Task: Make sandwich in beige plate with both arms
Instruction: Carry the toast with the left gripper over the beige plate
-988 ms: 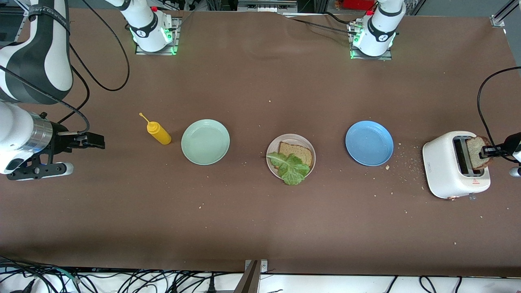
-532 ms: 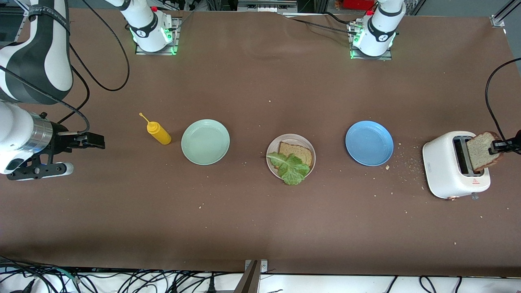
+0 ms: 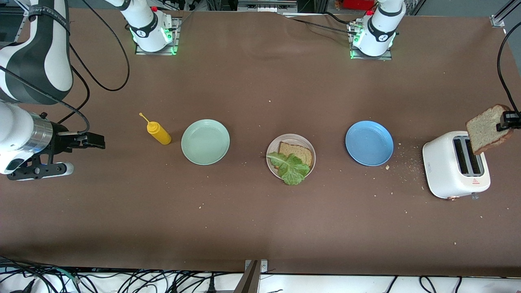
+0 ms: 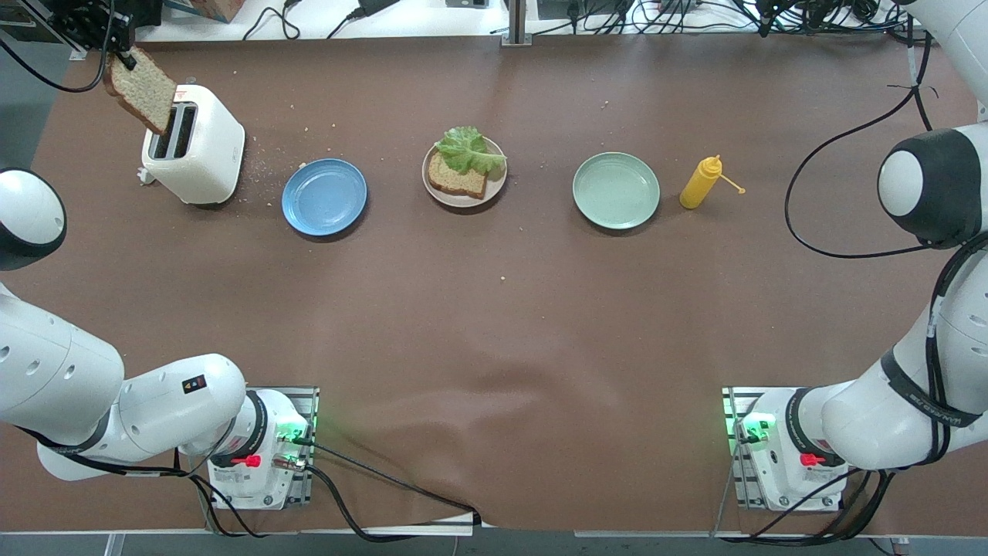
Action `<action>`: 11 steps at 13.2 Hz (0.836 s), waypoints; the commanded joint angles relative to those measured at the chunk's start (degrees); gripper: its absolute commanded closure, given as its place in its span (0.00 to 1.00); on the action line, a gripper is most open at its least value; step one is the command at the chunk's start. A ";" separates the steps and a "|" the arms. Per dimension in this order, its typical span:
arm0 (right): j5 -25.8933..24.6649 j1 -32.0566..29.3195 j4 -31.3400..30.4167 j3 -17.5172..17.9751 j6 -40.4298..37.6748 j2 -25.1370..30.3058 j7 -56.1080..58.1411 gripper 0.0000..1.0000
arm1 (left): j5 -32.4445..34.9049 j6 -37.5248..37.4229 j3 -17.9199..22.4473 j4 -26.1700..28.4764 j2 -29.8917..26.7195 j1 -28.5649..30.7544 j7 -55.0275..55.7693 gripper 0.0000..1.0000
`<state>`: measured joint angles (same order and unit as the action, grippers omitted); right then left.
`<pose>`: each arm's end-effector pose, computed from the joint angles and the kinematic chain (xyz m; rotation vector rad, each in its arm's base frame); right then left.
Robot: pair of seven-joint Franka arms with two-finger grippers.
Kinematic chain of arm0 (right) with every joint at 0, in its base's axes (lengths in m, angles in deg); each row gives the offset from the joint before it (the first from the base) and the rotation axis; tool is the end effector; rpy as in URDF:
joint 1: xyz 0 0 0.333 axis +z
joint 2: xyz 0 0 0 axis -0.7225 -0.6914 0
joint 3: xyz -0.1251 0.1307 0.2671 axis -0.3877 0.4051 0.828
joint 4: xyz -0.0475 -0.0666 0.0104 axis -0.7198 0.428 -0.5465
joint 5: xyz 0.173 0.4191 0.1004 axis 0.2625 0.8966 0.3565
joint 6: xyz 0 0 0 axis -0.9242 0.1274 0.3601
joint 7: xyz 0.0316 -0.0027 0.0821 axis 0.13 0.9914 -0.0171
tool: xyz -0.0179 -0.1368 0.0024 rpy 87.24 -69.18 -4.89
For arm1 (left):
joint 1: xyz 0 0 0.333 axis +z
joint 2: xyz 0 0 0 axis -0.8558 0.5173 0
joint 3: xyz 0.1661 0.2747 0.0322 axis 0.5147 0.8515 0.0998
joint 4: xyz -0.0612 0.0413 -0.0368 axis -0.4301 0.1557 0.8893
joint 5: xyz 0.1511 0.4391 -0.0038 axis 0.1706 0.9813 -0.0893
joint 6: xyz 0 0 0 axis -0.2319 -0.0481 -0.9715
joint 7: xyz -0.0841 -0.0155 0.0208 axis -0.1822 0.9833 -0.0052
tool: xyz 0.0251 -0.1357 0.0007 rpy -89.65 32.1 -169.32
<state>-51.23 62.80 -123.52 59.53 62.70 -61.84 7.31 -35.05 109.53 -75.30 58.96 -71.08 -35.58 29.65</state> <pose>0.7479 0.0517 0.4836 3.1213 0.2011 -0.2119 0.6678 0.1573 0.5172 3.1321 -0.1331 -0.2000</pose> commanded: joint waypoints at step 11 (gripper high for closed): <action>1.29 -0.28 -0.42 0.11 -0.88 0.31 -0.66 0.00 | -39.73 -4.44 -6.76 -1.79 14.29 -8.31 12.45 1.00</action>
<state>-51.13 62.78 -123.65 59.53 62.45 -62.00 7.23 -68.60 105.84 -82.15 58.38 -60.68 -42.23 42.18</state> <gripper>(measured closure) 0.000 0.907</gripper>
